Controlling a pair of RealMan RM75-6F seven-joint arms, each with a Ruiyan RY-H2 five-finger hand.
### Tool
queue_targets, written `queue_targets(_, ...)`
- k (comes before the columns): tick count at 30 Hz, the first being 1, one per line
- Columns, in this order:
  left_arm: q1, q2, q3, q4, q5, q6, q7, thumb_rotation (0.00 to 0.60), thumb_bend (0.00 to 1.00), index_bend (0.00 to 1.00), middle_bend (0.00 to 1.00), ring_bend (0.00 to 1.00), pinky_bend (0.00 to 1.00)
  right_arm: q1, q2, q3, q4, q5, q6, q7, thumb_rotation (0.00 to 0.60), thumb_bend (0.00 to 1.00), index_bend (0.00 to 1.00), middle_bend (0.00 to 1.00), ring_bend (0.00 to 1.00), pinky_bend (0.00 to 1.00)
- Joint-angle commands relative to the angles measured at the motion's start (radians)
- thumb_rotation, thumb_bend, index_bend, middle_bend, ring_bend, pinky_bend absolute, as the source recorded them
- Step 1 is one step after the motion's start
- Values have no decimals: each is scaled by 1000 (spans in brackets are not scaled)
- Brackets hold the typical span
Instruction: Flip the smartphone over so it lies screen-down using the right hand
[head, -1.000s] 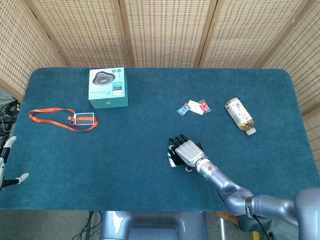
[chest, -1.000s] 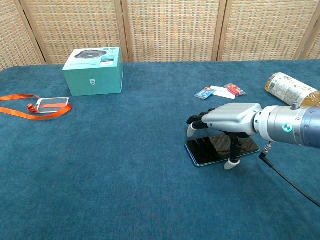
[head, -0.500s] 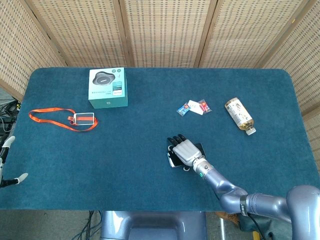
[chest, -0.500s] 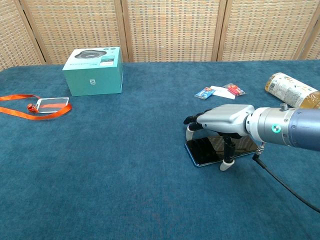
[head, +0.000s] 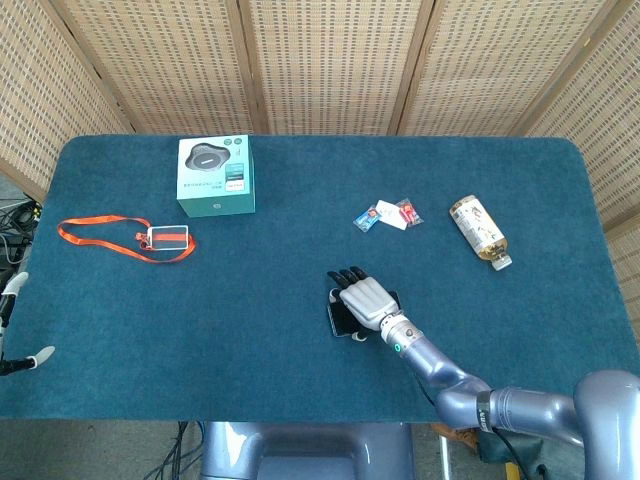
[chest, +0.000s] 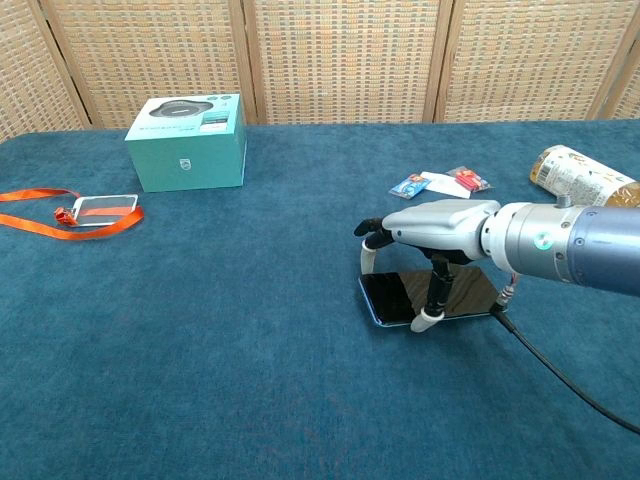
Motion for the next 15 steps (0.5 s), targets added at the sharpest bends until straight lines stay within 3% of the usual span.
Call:
queue_targets(1, 0, 1, 0, 0, 1, 1, -2, 600, 0, 0, 0, 0, 0, 1, 3, 5, -6, -2, 6, 14, 600, 361, 489, 0, 0, 0)
queue_targets(8, 1, 4, 1, -1, 4, 3, -8, 600, 0, 0, 0, 0, 0, -5, 28, 40, -62, -11, 22, 90, 600, 361, 495, 0, 0, 0)
queue_targets(15, 2, 6, 3, -1, 8, 4, -13, 600, 0, 0, 0, 0, 0, -44, 57, 107, -139, -32, 71, 253, 600, 361, 515, 0, 0, 0)
